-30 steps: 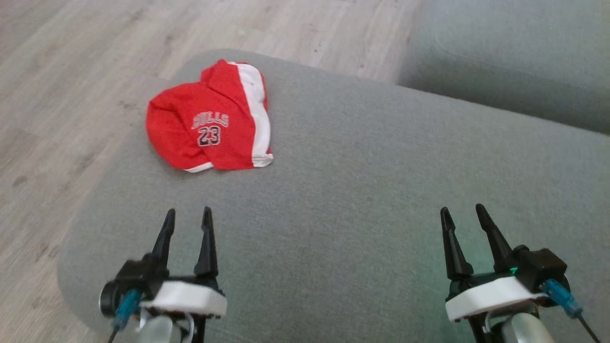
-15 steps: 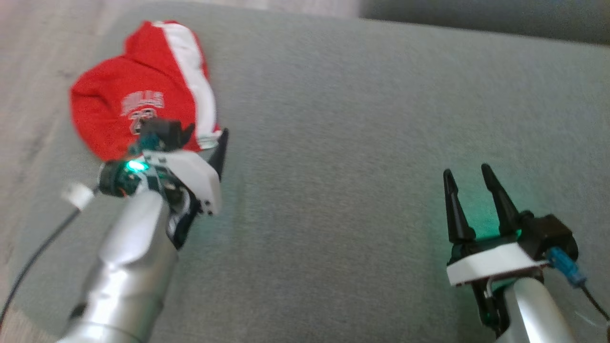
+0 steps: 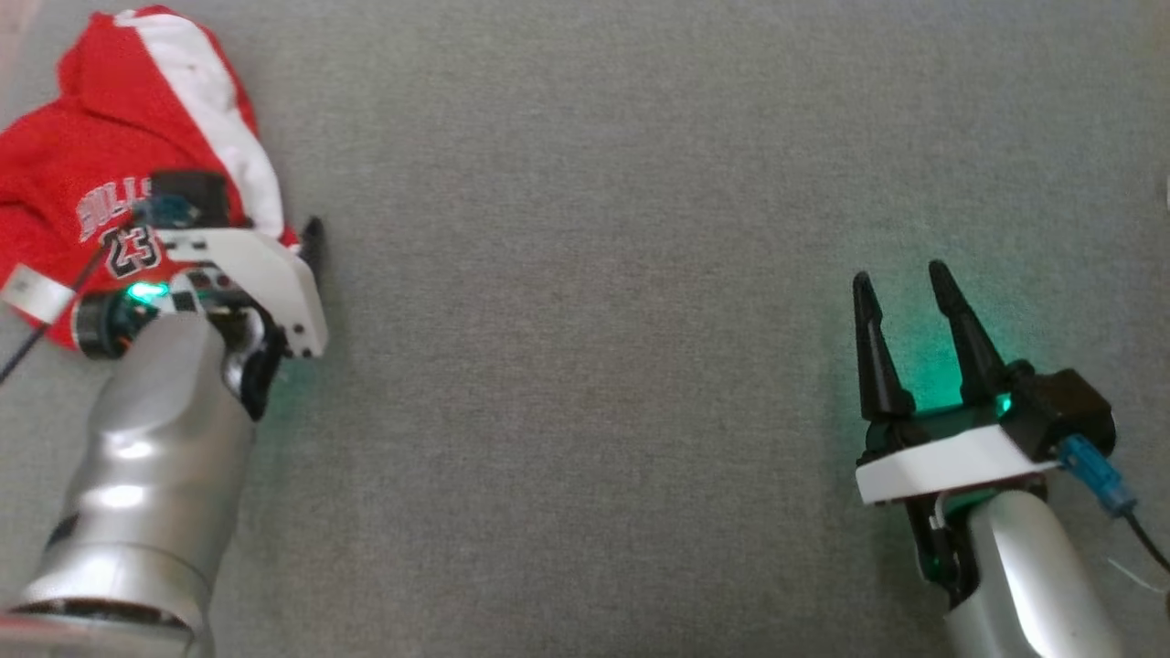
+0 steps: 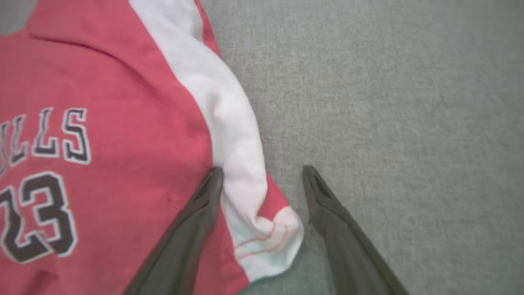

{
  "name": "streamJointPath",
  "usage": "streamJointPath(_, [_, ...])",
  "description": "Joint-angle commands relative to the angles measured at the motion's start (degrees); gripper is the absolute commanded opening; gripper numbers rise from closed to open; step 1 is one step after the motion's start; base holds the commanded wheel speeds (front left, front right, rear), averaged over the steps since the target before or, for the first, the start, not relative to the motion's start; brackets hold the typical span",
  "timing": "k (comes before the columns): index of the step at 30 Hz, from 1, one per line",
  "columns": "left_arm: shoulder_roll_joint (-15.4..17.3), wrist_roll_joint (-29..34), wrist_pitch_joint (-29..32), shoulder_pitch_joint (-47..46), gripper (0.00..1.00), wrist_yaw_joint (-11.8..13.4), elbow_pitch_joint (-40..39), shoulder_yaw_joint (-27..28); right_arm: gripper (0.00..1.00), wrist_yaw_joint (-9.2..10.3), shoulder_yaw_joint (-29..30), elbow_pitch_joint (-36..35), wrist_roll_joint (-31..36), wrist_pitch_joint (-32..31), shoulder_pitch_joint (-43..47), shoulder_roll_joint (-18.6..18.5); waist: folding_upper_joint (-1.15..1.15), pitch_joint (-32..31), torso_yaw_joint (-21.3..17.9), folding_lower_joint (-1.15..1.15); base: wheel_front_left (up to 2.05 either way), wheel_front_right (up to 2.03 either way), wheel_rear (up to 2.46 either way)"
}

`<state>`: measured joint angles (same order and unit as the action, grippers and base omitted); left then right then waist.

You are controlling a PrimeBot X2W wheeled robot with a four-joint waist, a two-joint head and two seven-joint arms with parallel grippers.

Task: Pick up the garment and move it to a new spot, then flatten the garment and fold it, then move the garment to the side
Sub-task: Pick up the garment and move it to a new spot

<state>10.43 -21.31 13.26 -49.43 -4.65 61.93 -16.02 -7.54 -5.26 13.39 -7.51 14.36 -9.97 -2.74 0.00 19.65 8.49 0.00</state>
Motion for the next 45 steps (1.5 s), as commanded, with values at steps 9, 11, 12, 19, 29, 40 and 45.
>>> streamJointPath(9, [2.46,-2.51,-3.77,-3.15,0.00,-0.17,4.24,2.91,1.00,0.05,-0.16,-2.04,0.55,0.63,-1.54,-0.14,0.00,0.59,-1.31,0.00,0.00,0.00,0.00])
streamJointPath(11, [2.13,-2.29,-6.72,-3.57,0.00,-0.58,3.90,2.49,1.00,0.05,0.09,-1.77,0.43,0.63,-1.39,-0.14,0.00,-0.27,-1.27,0.00,0.00,0.00,0.00])
streamJointPath(12, [1.79,-2.29,-8.32,-3.74,0.00,-0.82,3.62,2.32,1.00,0.05,0.19,-1.64,0.34,0.63,-1.31,-0.14,0.00,-0.83,-1.24,0.00,0.00,0.00,0.00])
streamJointPath(19, [-2.26,-1.92,-20.32,-4.23,0.00,-2.57,-0.84,-1.15,1.00,0.05,0.49,-0.76,-1.18,0.63,-0.34,-0.14,0.00,-5.79,-1.31,0.00,0.00,0.00,0.00])
streamJointPath(29, [-7.33,-6.95,-23.90,-1.14,0.00,-2.81,-12.78,-12.07,1.00,0.05,0.73,-0.04,-3.38,0.63,1.34,-0.14,0.00,-10.63,-3.74,0.00,0.00,0.00,0.00])
streamJointPath(40, [-7.54,-20.26,-19.86,4.27,0.00,2.22,-33.53,-31.21,1.00,0.05,0.58,0.01,-5.76,0.63,1.53,-0.14,0.00,-11.07,-10.09,0.00,0.00,0.00,0.00])
streamJointPath(45, [-7.54,-24.62,-20.10,3.95,0.00,6.21,-38.70,-39.00,1.00,0.05,0.55,0.11,-6.36,0.63,1.42,-0.14,0.00,-10.34,-12.07,0.00,0.00,0.00,0.00])
